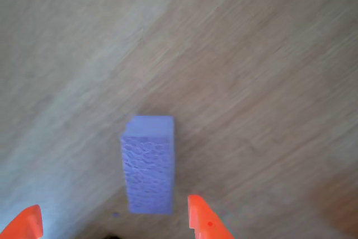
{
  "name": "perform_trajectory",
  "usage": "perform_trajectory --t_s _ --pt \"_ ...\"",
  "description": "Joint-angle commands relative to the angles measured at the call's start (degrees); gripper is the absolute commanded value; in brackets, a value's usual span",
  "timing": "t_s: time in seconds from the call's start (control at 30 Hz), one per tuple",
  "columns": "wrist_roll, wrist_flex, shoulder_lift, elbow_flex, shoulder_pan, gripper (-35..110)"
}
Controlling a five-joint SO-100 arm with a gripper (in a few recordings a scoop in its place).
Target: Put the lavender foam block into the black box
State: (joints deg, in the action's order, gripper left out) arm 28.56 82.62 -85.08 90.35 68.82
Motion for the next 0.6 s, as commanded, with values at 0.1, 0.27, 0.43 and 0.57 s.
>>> perform_trajectory --t_s 0.1,0.27,0.43,0.57 --pt "1.7 -0.8 1.1 -3.6 -0.1 33" --pt "0.9 0.2 2.9 -6.9 -1.6 33" --pt "1.1 0.6 5.4 -9.4 -2.1 34" --pt "0.2 -0.2 6.0 -9.4 -1.6 34"
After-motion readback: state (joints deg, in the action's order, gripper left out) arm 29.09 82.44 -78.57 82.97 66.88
